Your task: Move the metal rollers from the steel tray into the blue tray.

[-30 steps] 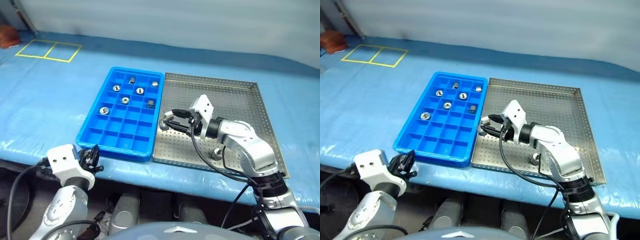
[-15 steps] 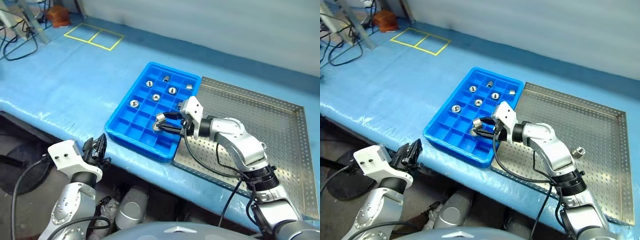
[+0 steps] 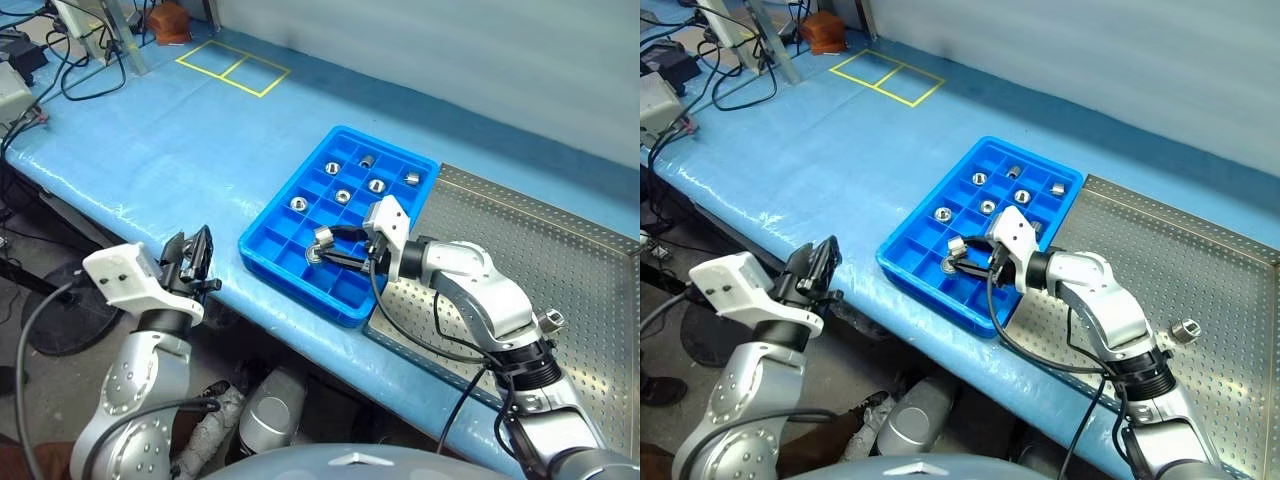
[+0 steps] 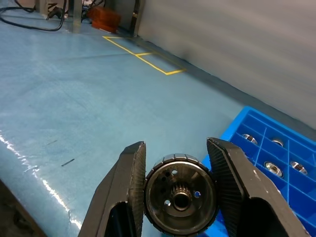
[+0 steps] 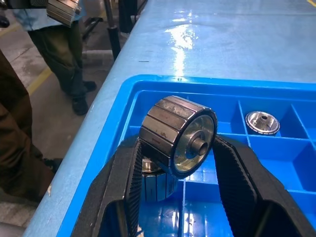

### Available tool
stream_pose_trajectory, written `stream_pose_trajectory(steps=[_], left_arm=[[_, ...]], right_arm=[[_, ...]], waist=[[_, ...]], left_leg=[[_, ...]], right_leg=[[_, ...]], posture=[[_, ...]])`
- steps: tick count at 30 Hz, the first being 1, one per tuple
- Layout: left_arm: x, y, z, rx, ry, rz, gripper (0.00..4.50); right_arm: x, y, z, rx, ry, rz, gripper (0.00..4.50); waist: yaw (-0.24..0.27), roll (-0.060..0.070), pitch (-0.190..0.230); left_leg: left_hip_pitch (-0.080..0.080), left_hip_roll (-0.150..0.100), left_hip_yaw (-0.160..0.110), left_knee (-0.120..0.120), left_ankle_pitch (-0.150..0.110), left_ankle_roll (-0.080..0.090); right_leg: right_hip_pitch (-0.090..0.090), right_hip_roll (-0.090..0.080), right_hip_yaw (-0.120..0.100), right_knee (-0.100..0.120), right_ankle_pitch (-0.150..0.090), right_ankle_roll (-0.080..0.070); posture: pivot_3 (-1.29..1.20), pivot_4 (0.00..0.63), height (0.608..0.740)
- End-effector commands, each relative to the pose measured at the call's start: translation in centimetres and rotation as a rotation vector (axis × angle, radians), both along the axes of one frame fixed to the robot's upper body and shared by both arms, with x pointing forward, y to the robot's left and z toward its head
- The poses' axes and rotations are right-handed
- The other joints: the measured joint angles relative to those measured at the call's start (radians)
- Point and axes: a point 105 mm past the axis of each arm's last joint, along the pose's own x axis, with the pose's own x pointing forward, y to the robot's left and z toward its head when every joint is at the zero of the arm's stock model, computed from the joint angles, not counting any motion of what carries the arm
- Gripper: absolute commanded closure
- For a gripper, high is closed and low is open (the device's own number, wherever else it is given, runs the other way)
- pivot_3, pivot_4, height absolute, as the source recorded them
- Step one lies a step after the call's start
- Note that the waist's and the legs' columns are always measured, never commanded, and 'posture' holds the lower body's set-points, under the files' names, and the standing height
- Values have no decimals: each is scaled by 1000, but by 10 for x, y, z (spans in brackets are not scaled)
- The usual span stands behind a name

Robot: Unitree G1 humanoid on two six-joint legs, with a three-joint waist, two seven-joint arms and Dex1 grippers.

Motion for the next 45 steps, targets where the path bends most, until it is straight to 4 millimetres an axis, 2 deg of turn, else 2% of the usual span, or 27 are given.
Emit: stream_pose_trajectory(steps=[1, 8, 21, 27, 28, 33, 38, 42, 45], left_arm=[[10, -7, 6, 27, -31, -34, 2819], [35, -25, 5, 42, -26, -117, 2819], [46, -37, -14, 88, 43, -177, 2819], [45, -44, -13, 103, 42, -214, 783], [45, -44, -12, 101, 36, -215, 608], [45, -45, 0, 81, -26, -216, 608], [42, -57, 8, 11, -77, -296, 608], [37, -77, 18, -134, -126, -441, 608], [35, -89, 23, -250, -154, -551, 608]], right_arm=[[-3, -3, 18, 40, -64, -14, 2689], [-6, -8, 21, 38, -79, -47, 2689], [-11, -18, 25, 37, -98, -109, 2689], [-12, -19, 26, 38, -105, -119, 2689], [-11, -19, 26, 39, -106, -125, 2689], [-9, -21, 26, 41, -111, -146, 2689], [-5, -24, 30, 57, -129, -179, 2689], [6, -32, 52, 199, -150, -284, 2689], [5, -36, 70, 345, -123, -296, 2689]], waist=[[-1, 0, 0], [-20, 0, 0], [-105, 0, 0], [-152, 0, 0], [-158, 0, 0], [-195, 0, 0], [-225, 0, 0], [-246, 0, 0], [-265, 0, 0]], left_leg=[[0, 0, 0, 0, 0, 0], [0, 0, 0, 1, 0, -1], [1, 1, 0, 2, 1, 0], [4, 1, -1, 3, 1, 1], [5, 1, -1, 3, 1, 1], [9, 1, -1, 3, 1, 1], [12, 1, -1, 3, 1, 1], [12, 1, -1, 3, 2, 2], [12, 1, -1, 3, 2, 2]], right_leg=[[0, 0, 0, 0, 0, 0], [1, 0, 0, 0, 1, 0], [3, 1, 0, 0, 2, -1], [7, 1, 0, 0, 3, -1], [8, 1, 0, 0, 2, -1], [11, 1, 0, 0, 2, -1], [14, 1, 0, 0, 2, -1], [14, 1, 1, 0, 2, -1], [14, 1, 1, 0, 3, -1]], posture=[[432, 150, 740], [366, 150, 740], [303, 150, 740], [293, 150, 740], [294, 150, 740], [294, 150, 740], [292, 150, 740], [258, 150, 740], [235, 150, 740]])
